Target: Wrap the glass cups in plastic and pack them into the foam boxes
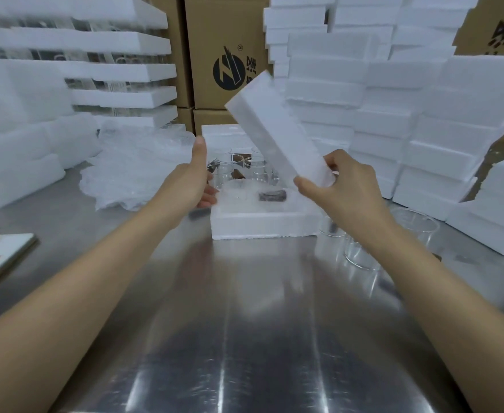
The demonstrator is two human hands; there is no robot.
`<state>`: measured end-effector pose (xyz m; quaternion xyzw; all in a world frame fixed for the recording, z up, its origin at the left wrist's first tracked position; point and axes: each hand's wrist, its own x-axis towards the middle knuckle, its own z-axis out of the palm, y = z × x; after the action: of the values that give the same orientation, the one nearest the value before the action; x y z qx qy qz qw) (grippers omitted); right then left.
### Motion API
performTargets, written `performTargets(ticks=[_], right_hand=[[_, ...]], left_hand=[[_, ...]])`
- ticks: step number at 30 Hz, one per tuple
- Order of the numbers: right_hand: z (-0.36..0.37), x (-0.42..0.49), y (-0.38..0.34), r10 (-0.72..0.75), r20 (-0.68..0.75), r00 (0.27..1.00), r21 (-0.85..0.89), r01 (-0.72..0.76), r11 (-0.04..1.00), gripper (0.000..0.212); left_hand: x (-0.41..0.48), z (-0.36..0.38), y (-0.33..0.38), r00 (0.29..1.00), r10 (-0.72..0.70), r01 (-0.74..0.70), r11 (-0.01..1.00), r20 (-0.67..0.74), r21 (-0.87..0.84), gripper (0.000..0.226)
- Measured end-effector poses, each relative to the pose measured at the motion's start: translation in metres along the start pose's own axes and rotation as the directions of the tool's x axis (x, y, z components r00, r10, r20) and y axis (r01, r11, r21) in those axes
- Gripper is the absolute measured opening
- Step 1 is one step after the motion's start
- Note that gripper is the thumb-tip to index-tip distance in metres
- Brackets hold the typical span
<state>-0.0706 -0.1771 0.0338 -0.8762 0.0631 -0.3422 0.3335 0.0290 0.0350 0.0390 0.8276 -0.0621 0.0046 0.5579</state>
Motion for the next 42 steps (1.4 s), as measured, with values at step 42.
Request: performTargets(ticks=[42], right_hand=[[0.004, -0.004, -0.002, 0.024, 0.114, 0.993, -0.119, -0.01, 0.993, 0.042]], left_hand=[[-0.017, -0.003, 0.0, 0.914, 0.284, -0.406, 0.648, 0.29, 0.644, 0.05]])
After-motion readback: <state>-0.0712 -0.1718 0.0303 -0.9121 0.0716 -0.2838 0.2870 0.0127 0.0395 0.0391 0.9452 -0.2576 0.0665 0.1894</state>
